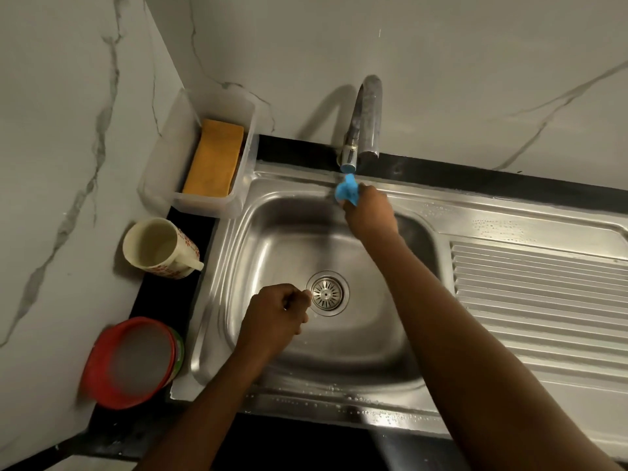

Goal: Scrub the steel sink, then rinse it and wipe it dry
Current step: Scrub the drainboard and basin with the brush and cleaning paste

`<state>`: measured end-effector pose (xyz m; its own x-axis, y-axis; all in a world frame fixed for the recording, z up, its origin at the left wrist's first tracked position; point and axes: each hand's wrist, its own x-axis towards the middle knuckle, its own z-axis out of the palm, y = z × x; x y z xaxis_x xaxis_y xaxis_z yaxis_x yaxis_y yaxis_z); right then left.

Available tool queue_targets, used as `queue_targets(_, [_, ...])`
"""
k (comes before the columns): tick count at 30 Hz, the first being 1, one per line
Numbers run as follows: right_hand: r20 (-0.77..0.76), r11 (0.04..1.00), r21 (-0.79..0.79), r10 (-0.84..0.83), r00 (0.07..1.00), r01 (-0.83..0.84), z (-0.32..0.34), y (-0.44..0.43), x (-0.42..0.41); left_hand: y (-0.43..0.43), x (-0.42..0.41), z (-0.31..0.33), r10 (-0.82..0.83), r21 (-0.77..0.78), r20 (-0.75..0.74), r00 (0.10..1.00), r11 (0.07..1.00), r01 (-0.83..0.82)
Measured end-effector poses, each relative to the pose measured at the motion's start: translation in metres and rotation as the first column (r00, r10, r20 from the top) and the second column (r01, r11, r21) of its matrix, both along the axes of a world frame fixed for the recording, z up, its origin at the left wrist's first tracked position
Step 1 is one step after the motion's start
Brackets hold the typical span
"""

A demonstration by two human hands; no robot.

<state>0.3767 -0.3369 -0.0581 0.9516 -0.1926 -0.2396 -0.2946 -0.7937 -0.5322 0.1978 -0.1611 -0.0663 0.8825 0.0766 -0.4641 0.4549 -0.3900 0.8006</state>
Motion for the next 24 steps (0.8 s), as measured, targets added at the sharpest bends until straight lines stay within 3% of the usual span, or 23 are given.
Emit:
queue_targets(4, [-0.002,0.997,0.009,-0.074,0.997,0.074,0.002,0.003,-0.006,0.001,0.000,0.000,-0.002,-0.006,0.009,1.000,1.000,0.002])
queue_targets(10, [0.009,0.982,0.066,0.175,0.985,-0.175,-0.003,0.094,0.016,0.013,-0.007,-0.003,0.057,-0.011,0.020,0.998,0.998,-0.057])
queue_targets(14, [-0.006,0.968,0.062,0.243,0.970,-0.242,-0.004,0.118,0.022,0.023,-0.010,-0.006,0.074,0.012,0.006,0.997,0.997,-0.074])
queue_targets(18, [0.014,0.973,-0.039,0.229,0.973,-0.228,-0.012,0.069,0.011,0.023,-0.007,-0.004,0.091,-0.039,-0.016,0.996,0.995,-0.091])
queue_targets(24, [0.034,0.996,-0.086,-0.019,0.999,0.022,-0.014,-0.039,-0.020,0.014,0.003,0.005,0.031,0.003,0.042,0.999,1.000,-0.031])
